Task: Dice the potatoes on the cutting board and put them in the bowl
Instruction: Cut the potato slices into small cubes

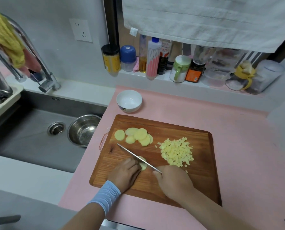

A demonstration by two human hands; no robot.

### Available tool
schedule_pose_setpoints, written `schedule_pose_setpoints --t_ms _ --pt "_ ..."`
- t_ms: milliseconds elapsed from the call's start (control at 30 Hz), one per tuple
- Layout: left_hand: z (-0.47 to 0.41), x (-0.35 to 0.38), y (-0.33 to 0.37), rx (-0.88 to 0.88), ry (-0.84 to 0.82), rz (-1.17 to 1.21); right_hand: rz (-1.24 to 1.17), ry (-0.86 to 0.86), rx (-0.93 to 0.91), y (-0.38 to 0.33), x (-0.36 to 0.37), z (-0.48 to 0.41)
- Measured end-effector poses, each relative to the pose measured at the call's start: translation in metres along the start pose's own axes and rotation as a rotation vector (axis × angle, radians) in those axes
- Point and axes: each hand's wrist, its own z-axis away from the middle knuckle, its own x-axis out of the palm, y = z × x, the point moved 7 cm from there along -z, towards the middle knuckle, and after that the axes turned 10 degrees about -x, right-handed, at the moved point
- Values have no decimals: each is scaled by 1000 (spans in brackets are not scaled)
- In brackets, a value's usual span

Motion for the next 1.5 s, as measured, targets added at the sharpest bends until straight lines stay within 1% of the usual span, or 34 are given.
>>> schedule_pose_setpoints --t_ms 200,300,467,600,733,1000,1100,1300,1500 --pt "-3 -3 0 13 38 51 1 -5 44 3 3 9" --pt "-3 -1 -3 2 27 72 20 -24 61 6 4 7" --pt "-4 1 -6 3 12 91 -44 -81 123 10 12 -4" --pt "-3 1 -6 -7 4 109 -62 -70 117 3 21 -23" --pt "-1 -2 -3 4 21 79 -83 -69 135 4 20 -27" --pt "1 -6 -3 -16 51 33 -78 -80 107 -5 13 -20" --pt "2 -7 -1 -13 60 49 -27 -64 75 -12 5 -15" --pt "2 -5 -4 -26 66 75 48 -22 69 -19 4 2" --pt "2 -11 -1 -12 98 80 -9 -68 113 -5 9 8"
